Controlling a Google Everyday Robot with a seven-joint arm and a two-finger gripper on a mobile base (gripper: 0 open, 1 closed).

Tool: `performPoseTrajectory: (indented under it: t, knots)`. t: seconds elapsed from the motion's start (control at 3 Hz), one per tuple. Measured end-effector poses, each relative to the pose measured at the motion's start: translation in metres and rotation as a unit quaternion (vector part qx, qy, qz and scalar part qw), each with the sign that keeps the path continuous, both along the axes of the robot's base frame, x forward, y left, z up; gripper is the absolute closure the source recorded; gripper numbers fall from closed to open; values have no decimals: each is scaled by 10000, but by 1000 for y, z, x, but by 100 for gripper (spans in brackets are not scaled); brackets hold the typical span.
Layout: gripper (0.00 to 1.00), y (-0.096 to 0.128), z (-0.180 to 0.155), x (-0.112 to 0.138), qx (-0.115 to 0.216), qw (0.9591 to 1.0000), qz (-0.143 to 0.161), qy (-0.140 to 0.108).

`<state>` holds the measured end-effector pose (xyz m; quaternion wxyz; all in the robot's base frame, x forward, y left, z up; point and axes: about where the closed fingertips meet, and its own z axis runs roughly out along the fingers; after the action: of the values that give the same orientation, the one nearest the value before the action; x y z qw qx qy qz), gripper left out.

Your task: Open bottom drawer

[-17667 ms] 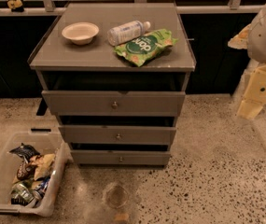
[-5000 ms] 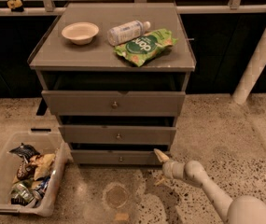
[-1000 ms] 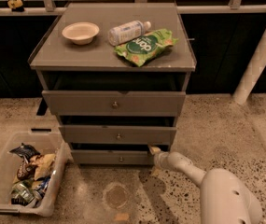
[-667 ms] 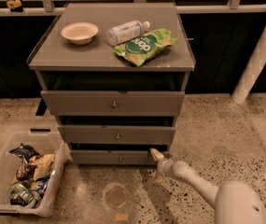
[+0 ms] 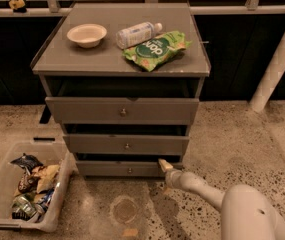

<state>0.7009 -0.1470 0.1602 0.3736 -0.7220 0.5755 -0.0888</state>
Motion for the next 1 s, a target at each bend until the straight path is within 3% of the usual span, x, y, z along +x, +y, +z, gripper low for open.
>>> performPoseTrajectory:
  t: [0.33,1.0]
  knots:
    - [0,10,-7,30,-220,9992,-322,16]
    - [0,5,-15,52,-437,9981,-412,166]
